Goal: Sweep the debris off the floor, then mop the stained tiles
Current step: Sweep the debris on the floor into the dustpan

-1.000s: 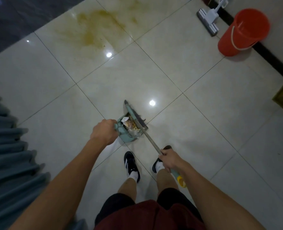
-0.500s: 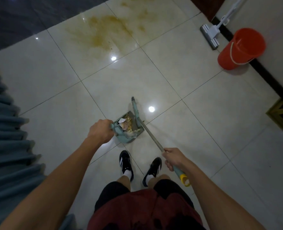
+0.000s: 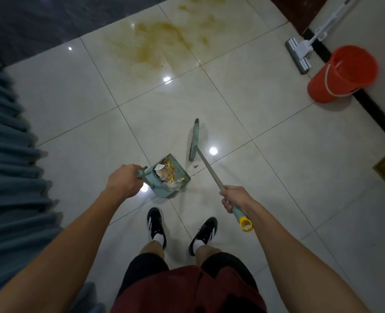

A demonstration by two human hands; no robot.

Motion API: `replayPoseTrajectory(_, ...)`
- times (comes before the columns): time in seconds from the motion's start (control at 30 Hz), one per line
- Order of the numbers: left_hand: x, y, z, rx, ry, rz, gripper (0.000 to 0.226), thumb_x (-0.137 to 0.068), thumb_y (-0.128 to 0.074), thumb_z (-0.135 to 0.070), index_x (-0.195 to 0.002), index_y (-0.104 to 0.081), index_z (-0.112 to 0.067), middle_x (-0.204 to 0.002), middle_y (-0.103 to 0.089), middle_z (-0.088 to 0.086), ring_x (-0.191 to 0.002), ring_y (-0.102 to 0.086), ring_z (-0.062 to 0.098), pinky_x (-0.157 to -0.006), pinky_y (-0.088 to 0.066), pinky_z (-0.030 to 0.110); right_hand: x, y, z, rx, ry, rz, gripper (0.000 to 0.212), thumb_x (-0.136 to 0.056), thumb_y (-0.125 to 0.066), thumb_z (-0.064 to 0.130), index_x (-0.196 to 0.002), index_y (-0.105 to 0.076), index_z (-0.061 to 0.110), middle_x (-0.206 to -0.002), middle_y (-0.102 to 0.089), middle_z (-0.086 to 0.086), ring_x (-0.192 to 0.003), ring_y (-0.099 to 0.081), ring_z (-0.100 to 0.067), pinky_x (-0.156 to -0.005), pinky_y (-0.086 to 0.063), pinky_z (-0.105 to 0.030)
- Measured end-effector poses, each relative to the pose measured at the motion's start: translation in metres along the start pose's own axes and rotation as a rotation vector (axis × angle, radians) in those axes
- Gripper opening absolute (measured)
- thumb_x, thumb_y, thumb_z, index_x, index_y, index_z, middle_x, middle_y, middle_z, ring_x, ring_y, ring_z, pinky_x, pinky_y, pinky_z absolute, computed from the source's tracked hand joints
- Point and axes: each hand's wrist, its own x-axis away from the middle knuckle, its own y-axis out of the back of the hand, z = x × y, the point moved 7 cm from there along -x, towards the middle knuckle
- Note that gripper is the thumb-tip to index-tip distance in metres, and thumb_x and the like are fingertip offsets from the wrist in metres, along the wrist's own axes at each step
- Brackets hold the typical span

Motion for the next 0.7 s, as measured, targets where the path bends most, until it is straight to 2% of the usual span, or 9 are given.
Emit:
replayPoseTrajectory(0.13, -0.015, 0.007, 0.018, -0.015, -0.026, 0.009, 0.017, -0.084, -0.062, -0.02, -0.098, -0.07, -0.027, -0.091, -0.067, 0.004, -0.081, -0.064, 0.029, -0.074, -0.057, 0.038, -0.012, -0.034, 0.012, -0.115, -0.022, 0.019, 0.017, -0.095, -0.058, 0.003, -0.088, -0.062, 0.018, -0.061, -0.05, -0.009, -0.039, -0.038, -0.011, -0.037, -0.034, -0.017)
replayPoseTrajectory(0.37, -0.042, 0.014, 0.054, -0.04, -0.106, 0.051, 0.016, -0.086, -0.064, -0.02, -0.098, -0.069, -0.028, -0.085, -0.066, 0.0, -0.075, -0.064, 0.024, -0.073, -0.059, 0.038, -0.036, -0.1, 0.029, -0.293, -0.035, 0.01, 0.013, -0.096, -0.056, 0.004, -0.095, -0.063, 0.015, -0.063, -0.049, -0.009, -0.039, -0.039, -0.01, -0.036, -0.034, -0.016)
replayPoseTrajectory(0.47, -0.055, 0.017, 0.069, -0.033, -0.13, 0.072, 0.013, -0.086, -0.065, -0.021, -0.096, -0.069, -0.027, -0.083, -0.065, -0.001, -0.074, -0.063, 0.024, -0.072, -0.059, 0.038, -0.043, -0.124, 0.028, -0.355, -0.051, -0.003, 0.012, -0.098, -0.055, 0.005, -0.097, -0.06, 0.016, -0.071, -0.055, -0.014, -0.041, -0.042, -0.011, -0.036, -0.038, -0.018)
replayPoseTrajectory(0.6, -0.065, 0.022, 0.083, -0.029, -0.157, 0.083, 0.011, -0.085, -0.064, -0.022, -0.093, -0.069, -0.029, -0.083, -0.066, 0.001, -0.073, -0.063, 0.025, -0.07, -0.058, 0.036, -0.047, -0.146, 0.014, -0.314, -0.085, -0.039, 0.007, -0.102, -0.049, 0.011, -0.104, -0.055, 0.015, -0.085, -0.065, -0.023, -0.044, -0.045, -0.014, -0.038, -0.042, -0.02)
replayPoseTrajectory(0.7, -0.065, 0.022, 0.079, -0.025, -0.186, 0.093, 0.017, -0.086, -0.064, -0.02, -0.099, -0.07, -0.028, -0.085, -0.067, 0.003, -0.076, -0.064, 0.028, -0.073, -0.058, 0.038, -0.043, -0.147, -0.01, -0.257, -0.122, -0.099, 0.012, -0.102, -0.045, 0.012, -0.111, -0.053, 0.011, -0.08, -0.063, -0.023, -0.041, -0.041, -0.015, -0.037, -0.039, -0.019)
